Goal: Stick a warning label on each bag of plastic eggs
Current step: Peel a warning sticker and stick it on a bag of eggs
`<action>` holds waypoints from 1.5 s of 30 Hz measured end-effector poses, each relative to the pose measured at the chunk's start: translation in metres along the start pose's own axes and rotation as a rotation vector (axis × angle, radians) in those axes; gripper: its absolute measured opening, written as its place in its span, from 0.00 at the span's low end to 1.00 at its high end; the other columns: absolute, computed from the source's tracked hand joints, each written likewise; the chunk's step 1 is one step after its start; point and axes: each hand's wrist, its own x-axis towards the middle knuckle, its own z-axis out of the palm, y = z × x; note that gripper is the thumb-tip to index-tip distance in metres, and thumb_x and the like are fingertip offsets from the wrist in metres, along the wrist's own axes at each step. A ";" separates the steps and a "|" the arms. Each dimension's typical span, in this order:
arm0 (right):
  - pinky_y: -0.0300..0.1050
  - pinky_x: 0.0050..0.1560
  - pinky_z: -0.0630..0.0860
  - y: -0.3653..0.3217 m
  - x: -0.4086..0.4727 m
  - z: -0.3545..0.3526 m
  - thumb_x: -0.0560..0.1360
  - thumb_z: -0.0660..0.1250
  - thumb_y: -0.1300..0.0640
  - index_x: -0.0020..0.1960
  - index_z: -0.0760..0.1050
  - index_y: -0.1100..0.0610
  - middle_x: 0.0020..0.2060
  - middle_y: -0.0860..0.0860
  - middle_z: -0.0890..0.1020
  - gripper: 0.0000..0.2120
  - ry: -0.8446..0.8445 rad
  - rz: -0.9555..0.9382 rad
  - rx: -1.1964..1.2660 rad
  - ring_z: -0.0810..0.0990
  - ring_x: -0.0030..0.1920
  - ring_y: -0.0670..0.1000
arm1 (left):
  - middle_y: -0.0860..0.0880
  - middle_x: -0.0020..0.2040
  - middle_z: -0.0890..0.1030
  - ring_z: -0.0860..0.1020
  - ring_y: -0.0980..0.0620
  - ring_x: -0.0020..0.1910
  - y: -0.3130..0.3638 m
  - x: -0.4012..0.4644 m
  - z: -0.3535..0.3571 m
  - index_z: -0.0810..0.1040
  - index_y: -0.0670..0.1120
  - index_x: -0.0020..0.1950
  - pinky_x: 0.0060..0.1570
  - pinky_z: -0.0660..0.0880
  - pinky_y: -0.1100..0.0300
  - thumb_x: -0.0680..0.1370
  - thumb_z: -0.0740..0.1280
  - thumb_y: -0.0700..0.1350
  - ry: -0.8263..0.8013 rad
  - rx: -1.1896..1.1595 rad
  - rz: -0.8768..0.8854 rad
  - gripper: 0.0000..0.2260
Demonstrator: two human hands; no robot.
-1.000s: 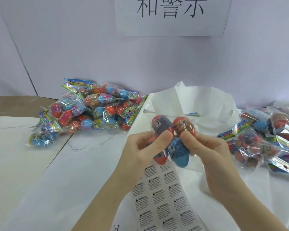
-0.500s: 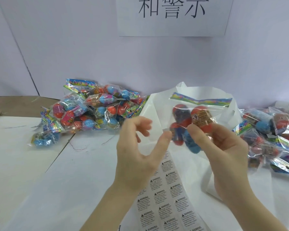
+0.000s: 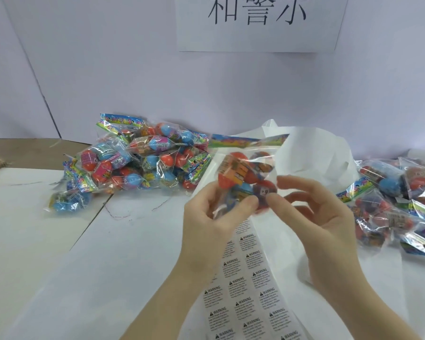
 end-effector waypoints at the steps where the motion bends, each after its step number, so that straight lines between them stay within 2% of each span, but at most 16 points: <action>1: 0.38 0.43 0.74 0.001 0.002 -0.001 0.59 0.75 0.52 0.46 0.81 0.44 0.47 0.43 0.82 0.16 0.049 0.032 -0.016 0.77 0.42 0.45 | 0.47 0.41 0.85 0.83 0.50 0.42 0.002 0.001 -0.001 0.83 0.44 0.43 0.42 0.78 0.63 0.66 0.69 0.40 -0.044 -0.079 -0.037 0.07; 4: 0.36 0.44 0.75 0.000 0.005 -0.006 0.55 0.77 0.49 0.54 0.78 0.47 0.51 0.44 0.82 0.27 -0.036 0.153 -0.009 0.79 0.46 0.45 | 0.44 0.43 0.84 0.82 0.49 0.42 0.006 0.003 -0.006 0.83 0.45 0.44 0.43 0.78 0.60 0.66 0.69 0.39 -0.179 -0.194 -0.104 0.08; 6: 0.35 0.42 0.76 -0.004 0.004 -0.006 0.59 0.76 0.52 0.49 0.82 0.54 0.45 0.50 0.84 0.19 -0.224 0.186 0.067 0.82 0.44 0.48 | 0.44 0.44 0.84 0.81 0.47 0.44 0.007 0.004 -0.008 0.83 0.46 0.45 0.46 0.79 0.58 0.64 0.71 0.42 -0.224 -0.167 -0.104 0.10; 8: 0.34 0.40 0.76 -0.007 0.003 -0.005 0.64 0.72 0.57 0.43 0.83 0.57 0.38 0.52 0.84 0.09 -0.299 0.208 0.120 0.81 0.39 0.48 | 0.45 0.44 0.84 0.81 0.47 0.45 0.007 0.004 -0.008 0.82 0.44 0.46 0.46 0.78 0.59 0.64 0.72 0.44 -0.235 -0.092 -0.102 0.12; 11: 0.33 0.34 0.73 -0.007 0.002 -0.004 0.61 0.67 0.61 0.35 0.81 0.57 0.30 0.52 0.80 0.05 -0.284 0.222 0.067 0.76 0.31 0.45 | 0.45 0.40 0.84 0.81 0.51 0.41 0.007 0.004 -0.007 0.83 0.41 0.43 0.44 0.77 0.63 0.64 0.72 0.40 -0.252 -0.059 -0.155 0.09; 13: 0.32 0.30 0.71 -0.009 0.002 -0.001 0.56 0.67 0.58 0.30 0.80 0.54 0.25 0.49 0.77 0.03 -0.290 0.233 0.047 0.73 0.27 0.44 | 0.46 0.37 0.84 0.82 0.52 0.38 0.008 0.004 -0.006 0.85 0.43 0.39 0.40 0.77 0.64 0.64 0.70 0.39 -0.291 -0.099 -0.213 0.06; 16: 0.31 0.28 0.70 -0.009 0.000 0.002 0.52 0.67 0.49 0.31 0.80 0.52 0.25 0.49 0.77 0.10 -0.252 0.248 0.051 0.73 0.25 0.43 | 0.49 0.33 0.82 0.81 0.54 0.34 0.010 0.003 -0.006 0.84 0.45 0.35 0.36 0.76 0.65 0.64 0.69 0.40 -0.290 -0.138 -0.245 0.04; 18: 0.31 0.27 0.70 -0.008 0.001 0.002 0.53 0.67 0.48 0.30 0.80 0.52 0.24 0.49 0.76 0.10 -0.242 0.225 0.066 0.72 0.24 0.43 | 0.49 0.33 0.83 0.81 0.53 0.34 0.010 0.003 -0.006 0.85 0.45 0.36 0.36 0.76 0.65 0.65 0.69 0.40 -0.290 -0.149 -0.243 0.05; 23: 0.33 0.32 0.72 -0.005 0.002 -0.003 0.59 0.74 0.54 0.36 0.82 0.52 0.27 0.48 0.78 0.06 -0.230 0.159 0.146 0.75 0.28 0.44 | 0.44 0.40 0.84 0.82 0.49 0.40 0.007 0.004 -0.004 0.84 0.44 0.41 0.44 0.78 0.59 0.67 0.71 0.47 -0.172 -0.106 -0.247 0.08; 26: 0.32 0.37 0.74 -0.005 0.004 -0.003 0.61 0.76 0.57 0.44 0.84 0.53 0.36 0.48 0.84 0.11 -0.247 0.130 0.156 0.80 0.34 0.43 | 0.49 0.38 0.84 0.81 0.53 0.36 0.010 0.004 -0.004 0.84 0.49 0.38 0.36 0.76 0.65 0.66 0.75 0.53 -0.122 -0.092 -0.231 0.09; 28: 0.32 0.39 0.75 -0.006 0.004 -0.003 0.59 0.78 0.61 0.45 0.84 0.52 0.39 0.48 0.85 0.15 -0.250 0.106 0.145 0.82 0.37 0.42 | 0.46 0.41 0.85 0.82 0.50 0.39 0.010 0.005 -0.005 0.84 0.48 0.39 0.40 0.77 0.64 0.62 0.71 0.56 -0.086 -0.097 -0.218 0.14; 31: 0.33 0.37 0.76 -0.006 0.004 -0.002 0.56 0.74 0.52 0.43 0.85 0.49 0.36 0.48 0.85 0.15 -0.193 0.090 0.143 0.81 0.35 0.43 | 0.43 0.43 0.85 0.82 0.48 0.42 0.009 0.005 -0.005 0.84 0.46 0.40 0.45 0.78 0.61 0.61 0.70 0.57 -0.073 -0.101 -0.189 0.17; 34: 0.34 0.36 0.77 -0.003 0.004 -0.003 0.53 0.74 0.48 0.45 0.83 0.48 0.36 0.48 0.85 0.20 0.004 0.053 0.077 0.81 0.34 0.44 | 0.48 0.41 0.85 0.81 0.50 0.41 0.008 0.006 -0.004 0.85 0.50 0.39 0.46 0.77 0.58 0.61 0.70 0.56 -0.036 -0.106 -0.168 0.13; 36: 0.33 0.35 0.76 -0.005 0.003 -0.003 0.54 0.73 0.47 0.40 0.84 0.44 0.34 0.45 0.85 0.14 0.070 -0.013 0.014 0.79 0.32 0.42 | 0.50 0.40 0.85 0.81 0.52 0.40 0.007 0.006 -0.004 0.85 0.51 0.38 0.45 0.78 0.58 0.61 0.70 0.55 -0.017 -0.107 -0.160 0.12; 39: 0.34 0.35 0.75 -0.008 0.001 -0.002 0.58 0.71 0.48 0.37 0.83 0.39 0.32 0.42 0.84 0.09 0.095 -0.080 -0.040 0.79 0.31 0.41 | 0.50 0.39 0.85 0.81 0.53 0.39 0.007 0.007 -0.005 0.85 0.50 0.38 0.42 0.78 0.61 0.61 0.70 0.55 -0.014 -0.119 -0.146 0.11; 45: 0.35 0.38 0.76 -0.006 0.002 -0.003 0.58 0.71 0.49 0.39 0.82 0.37 0.32 0.43 0.84 0.11 0.100 -0.082 -0.068 0.78 0.31 0.42 | 0.52 0.37 0.84 0.81 0.55 0.37 0.007 0.006 -0.005 0.84 0.52 0.37 0.42 0.78 0.62 0.62 0.71 0.54 -0.025 -0.106 -0.132 0.09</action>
